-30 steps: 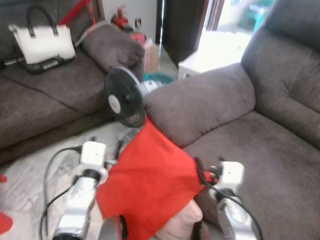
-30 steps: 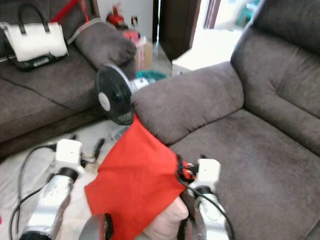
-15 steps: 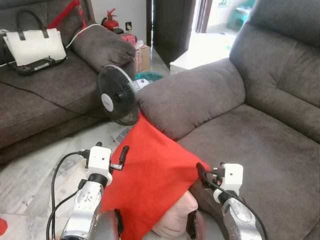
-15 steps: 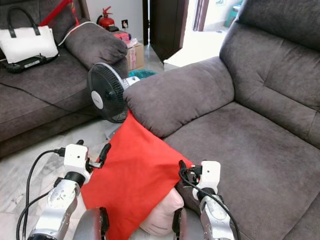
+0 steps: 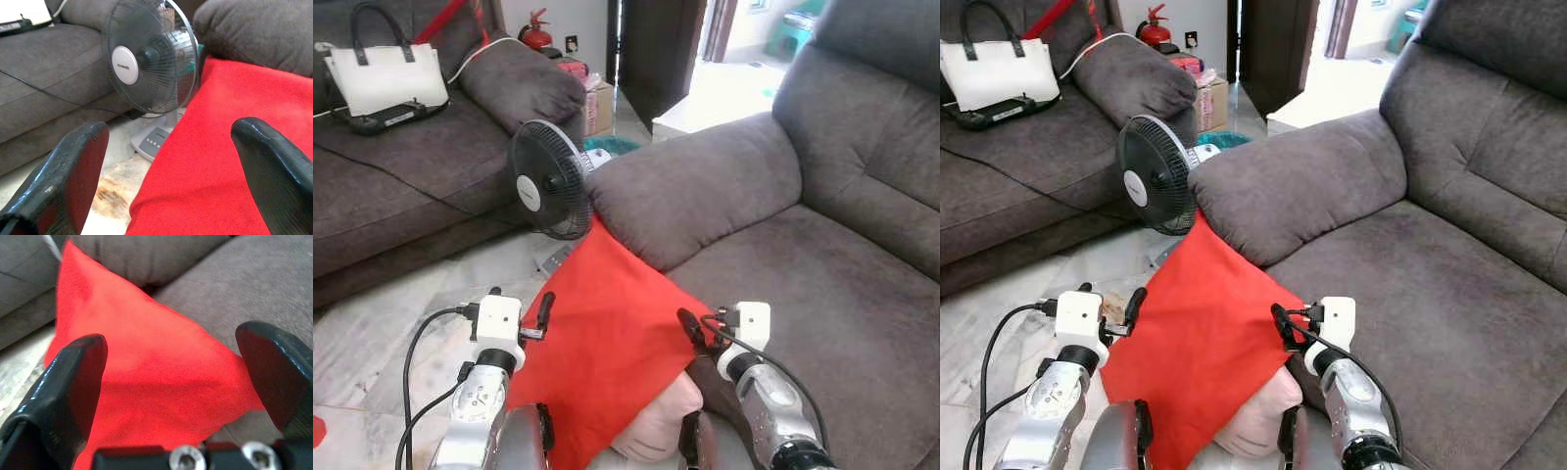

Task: Move the pillow to the sofa from floor

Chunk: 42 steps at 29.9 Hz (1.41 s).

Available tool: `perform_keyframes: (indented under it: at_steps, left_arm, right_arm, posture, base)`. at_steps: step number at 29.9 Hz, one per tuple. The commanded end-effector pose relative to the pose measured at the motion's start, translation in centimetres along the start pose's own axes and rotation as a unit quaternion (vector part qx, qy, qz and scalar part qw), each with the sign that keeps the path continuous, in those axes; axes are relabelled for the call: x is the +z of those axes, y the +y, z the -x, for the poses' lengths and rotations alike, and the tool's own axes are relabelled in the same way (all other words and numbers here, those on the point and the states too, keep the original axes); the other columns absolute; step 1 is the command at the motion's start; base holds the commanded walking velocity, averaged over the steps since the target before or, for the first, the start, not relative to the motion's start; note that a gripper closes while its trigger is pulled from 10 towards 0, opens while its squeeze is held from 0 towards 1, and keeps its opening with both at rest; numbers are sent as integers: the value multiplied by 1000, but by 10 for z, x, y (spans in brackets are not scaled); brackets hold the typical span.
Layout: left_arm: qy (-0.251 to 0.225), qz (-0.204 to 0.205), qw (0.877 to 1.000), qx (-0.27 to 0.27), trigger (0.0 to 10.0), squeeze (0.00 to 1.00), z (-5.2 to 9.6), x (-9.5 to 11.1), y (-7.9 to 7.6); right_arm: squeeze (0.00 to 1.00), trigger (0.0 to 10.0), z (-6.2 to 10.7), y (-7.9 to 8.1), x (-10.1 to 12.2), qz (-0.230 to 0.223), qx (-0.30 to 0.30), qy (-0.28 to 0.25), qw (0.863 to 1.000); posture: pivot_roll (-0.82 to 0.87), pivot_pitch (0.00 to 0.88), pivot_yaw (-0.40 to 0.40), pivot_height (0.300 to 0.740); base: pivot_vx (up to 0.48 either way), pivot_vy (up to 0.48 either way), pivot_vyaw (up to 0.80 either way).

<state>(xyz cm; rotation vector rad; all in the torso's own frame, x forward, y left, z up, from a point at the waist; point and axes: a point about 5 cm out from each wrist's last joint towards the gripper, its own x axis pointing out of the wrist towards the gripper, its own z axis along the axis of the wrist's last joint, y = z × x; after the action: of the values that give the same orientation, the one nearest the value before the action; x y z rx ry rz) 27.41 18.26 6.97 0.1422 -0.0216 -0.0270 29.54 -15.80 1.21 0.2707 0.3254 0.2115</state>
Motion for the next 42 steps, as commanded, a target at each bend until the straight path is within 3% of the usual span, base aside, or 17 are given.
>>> perform_keyframes:
  at_steps: [1, 2, 13, 20, 33, 42]
  left_arm:
    - [-7, 3, 1000, 5, 10000, 0, 0, 4, -1]
    - [-13, 3, 1000, 10, 10000, 0, 0, 7, 1]
    - [-27, 22, 999, 23, 10000, 0, 3, 18, 4]
    - [-34, 40, 998, 29, 10000, 0, 9, 27, 6]
    - [-33, 69, 996, 39, 10000, 0, 22, 39, 4]
    - [-17, 75, 996, 45, 10000, 0, 36, 38, 5]
  right_arm:
    - [75, 10000, -3, -4, 5, 0, -14, 2, 1000]
    - [0, 10000, -7, -2, 10, 5, -17, -2, 1000]
    - [0, 10000, -20, 6, 23, -3, -19, -4, 1000]
    - [0, 10000, -17, 4, 10, 0, -21, 38, 999]
    - [0, 10000, -11, 4, -6, -38, -30, 61, 997]
    - [0, 10000, -10, 13, -14, -52, 16, 75, 996]
  posture:
    - [180, 32, -116, 551]
    - [189, 35, -122, 551]
    - [219, 68, -152, 551]
    - [231, 106, -174, 551]
    - [247, 168, -198, 551]
    - [254, 218, -225, 551]
  base:
    - [0, 0, 0]
    - [0, 0, 0]
    - [0, 0, 0]
    - [0, 0, 0]
    - [0, 0, 0]
    - [0, 0, 0]
